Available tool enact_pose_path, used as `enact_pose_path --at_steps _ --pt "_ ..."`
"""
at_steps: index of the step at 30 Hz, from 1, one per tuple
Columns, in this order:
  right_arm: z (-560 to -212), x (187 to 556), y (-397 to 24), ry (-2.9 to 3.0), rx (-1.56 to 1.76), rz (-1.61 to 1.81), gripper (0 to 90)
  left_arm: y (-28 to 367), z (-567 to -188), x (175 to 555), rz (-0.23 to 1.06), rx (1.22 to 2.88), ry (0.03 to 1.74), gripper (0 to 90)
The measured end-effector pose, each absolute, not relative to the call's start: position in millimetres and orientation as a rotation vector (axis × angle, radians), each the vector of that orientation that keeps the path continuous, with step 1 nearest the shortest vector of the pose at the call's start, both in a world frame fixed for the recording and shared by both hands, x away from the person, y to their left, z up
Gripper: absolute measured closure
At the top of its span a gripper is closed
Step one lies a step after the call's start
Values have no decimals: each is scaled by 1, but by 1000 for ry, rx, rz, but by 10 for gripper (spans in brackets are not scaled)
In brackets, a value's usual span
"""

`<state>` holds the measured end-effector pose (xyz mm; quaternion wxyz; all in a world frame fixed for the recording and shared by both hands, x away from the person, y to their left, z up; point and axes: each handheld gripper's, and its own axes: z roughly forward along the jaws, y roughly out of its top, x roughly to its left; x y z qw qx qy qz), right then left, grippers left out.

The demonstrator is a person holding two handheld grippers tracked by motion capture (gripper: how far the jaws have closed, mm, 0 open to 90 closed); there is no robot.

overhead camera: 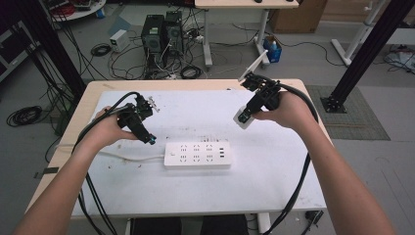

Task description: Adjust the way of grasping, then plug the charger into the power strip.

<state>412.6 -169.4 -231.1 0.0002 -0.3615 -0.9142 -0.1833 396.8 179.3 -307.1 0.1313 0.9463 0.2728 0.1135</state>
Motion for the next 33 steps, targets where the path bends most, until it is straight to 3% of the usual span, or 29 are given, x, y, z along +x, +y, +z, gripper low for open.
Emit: enact_pose_path --at_steps 5,20,33 --pt "-237 415 -153 -2909 -1016 -539 624 181 -307 391 328 2747 806 168" --pt "-303 421 -63 -3114 -394 -184 625 188 -307 375 315 2717 801 168" --pt "-339 426 -42 -3137 -183 -91 624 195 -309 368 328 2692 834 168"
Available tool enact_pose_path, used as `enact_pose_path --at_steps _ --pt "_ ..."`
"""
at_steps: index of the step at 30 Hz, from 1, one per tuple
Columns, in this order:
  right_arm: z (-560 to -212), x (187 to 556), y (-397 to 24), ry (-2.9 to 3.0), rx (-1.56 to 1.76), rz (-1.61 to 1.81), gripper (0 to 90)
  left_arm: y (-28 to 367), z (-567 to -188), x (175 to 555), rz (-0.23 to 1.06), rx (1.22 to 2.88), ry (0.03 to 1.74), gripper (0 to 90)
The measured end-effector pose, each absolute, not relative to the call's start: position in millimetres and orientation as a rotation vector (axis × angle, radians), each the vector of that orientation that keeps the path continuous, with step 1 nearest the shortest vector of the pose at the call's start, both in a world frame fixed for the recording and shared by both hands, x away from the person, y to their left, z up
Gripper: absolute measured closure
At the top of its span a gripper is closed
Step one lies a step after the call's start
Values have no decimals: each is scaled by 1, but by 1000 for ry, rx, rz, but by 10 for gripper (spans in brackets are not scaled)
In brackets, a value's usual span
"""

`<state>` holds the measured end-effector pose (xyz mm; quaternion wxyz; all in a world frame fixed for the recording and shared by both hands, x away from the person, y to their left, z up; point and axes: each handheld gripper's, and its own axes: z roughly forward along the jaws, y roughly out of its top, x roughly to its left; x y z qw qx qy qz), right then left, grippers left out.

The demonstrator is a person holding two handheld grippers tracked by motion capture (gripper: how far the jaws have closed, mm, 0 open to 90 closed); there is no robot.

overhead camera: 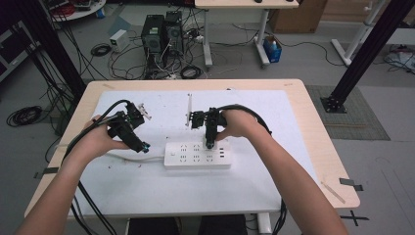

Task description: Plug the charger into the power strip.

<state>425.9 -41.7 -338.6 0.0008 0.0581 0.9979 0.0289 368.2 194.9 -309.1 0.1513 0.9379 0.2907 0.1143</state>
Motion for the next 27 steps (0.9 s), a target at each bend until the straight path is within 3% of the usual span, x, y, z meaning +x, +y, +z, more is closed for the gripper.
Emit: enact_pose_path --at_steps 27 --pt "-356 421 -36 3115 -52 15 632 192 -313 368 309 2729 818 168"
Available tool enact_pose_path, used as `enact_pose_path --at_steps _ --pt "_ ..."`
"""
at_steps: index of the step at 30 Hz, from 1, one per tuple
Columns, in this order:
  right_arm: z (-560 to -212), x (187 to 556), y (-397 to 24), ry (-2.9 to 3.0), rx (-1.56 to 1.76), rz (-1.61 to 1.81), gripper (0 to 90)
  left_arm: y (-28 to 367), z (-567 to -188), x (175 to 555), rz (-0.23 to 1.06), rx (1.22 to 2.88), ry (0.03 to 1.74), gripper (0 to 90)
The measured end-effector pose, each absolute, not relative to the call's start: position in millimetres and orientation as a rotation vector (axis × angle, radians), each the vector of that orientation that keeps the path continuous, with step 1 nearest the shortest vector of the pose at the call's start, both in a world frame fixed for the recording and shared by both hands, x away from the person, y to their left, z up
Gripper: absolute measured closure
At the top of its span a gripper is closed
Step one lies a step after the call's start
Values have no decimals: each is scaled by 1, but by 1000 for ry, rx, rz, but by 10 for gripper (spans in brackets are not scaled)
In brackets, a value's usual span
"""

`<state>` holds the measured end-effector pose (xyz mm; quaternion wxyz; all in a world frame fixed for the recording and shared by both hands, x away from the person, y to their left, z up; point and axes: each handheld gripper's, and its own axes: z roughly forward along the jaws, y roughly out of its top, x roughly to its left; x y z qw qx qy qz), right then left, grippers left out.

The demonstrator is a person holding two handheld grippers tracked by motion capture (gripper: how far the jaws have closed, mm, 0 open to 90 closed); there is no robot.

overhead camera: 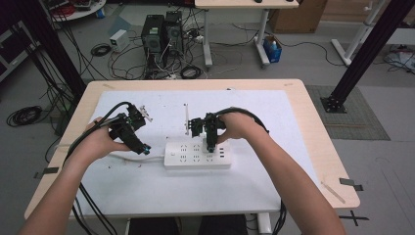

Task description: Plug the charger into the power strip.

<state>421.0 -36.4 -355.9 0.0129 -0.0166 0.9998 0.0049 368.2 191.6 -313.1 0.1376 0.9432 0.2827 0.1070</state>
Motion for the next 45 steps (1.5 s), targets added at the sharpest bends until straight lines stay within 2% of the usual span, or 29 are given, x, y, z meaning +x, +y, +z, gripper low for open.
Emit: enact_pose_path --at_steps 11,13,14,21,22,23,24,27,31,36,38,40,45 --pt "-361 423 -33 3123 -22 36 633 188 -313 370 303 2747 814 168" --pt "-361 424 -36 3125 -21 58 633 188 -313 370 305 2742 821 169" --pt "-363 423 -47 3121 4 181 632 188 -314 371 302 2732 825 168" --pt "-364 425 -49 3133 11 223 619 185 -317 373 285 2732 835 168" --pt "-364 424 -48 3123 1 209 568 185 -317 373 284 2731 838 168" --pt "-365 424 -48 3124 -7 183 395 184 -316 374 291 2747 826 168" --pt "-364 426 -50 3120 60 186 327 184 -315 374 298 2740 831 168" --pt "-347 432 -65 3114 359 325 226 184 -312 374 291 2729 828 168" --pt "-315 431 -102 2995 664 465 218 185 -311 378 294 2735 819 168" --pt "-295 430 -161 2773 1245 399 216 185 -311 385 303 2733 817 149" --pt "-292 428 -182 2713 1361 374 216 183 -310 387 313 2752 809 149" --pt "-293 427 -199 2675 1448 352 165 182 -308 389 321 2745 810 149" --pt "-292 421 -222 2621 1507 354 164 179 -299 393 339 2726 801 149"
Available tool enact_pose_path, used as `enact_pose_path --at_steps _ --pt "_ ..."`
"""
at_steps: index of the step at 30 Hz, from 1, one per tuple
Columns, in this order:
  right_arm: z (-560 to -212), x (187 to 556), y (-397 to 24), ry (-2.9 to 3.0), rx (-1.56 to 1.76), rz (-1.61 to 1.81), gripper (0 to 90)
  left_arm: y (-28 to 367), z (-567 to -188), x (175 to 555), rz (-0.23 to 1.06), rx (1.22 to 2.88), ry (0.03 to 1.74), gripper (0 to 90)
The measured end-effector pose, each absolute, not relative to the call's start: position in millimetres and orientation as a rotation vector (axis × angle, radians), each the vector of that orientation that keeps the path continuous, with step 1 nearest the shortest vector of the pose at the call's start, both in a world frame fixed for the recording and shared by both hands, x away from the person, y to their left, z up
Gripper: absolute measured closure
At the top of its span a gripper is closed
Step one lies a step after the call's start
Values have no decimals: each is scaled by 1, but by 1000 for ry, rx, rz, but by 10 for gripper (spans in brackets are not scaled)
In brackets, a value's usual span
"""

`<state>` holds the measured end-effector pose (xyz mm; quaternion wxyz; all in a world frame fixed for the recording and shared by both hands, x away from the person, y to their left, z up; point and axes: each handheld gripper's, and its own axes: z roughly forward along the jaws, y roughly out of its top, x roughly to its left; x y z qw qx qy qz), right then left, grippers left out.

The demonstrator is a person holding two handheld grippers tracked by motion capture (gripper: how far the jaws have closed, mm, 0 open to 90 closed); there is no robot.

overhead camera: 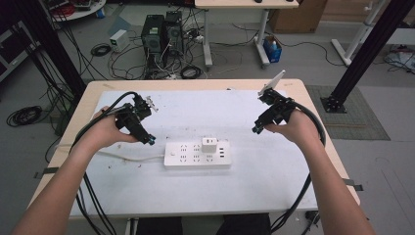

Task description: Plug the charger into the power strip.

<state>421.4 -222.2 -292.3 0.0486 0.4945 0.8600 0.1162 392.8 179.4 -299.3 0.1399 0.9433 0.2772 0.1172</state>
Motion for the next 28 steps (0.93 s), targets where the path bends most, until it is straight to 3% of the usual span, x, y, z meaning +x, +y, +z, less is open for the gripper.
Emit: enact_pose_path --at_steps 28 --pt "-298 422 -228 2618 1523 395 164 170 -305 397 331 2760 811 149"
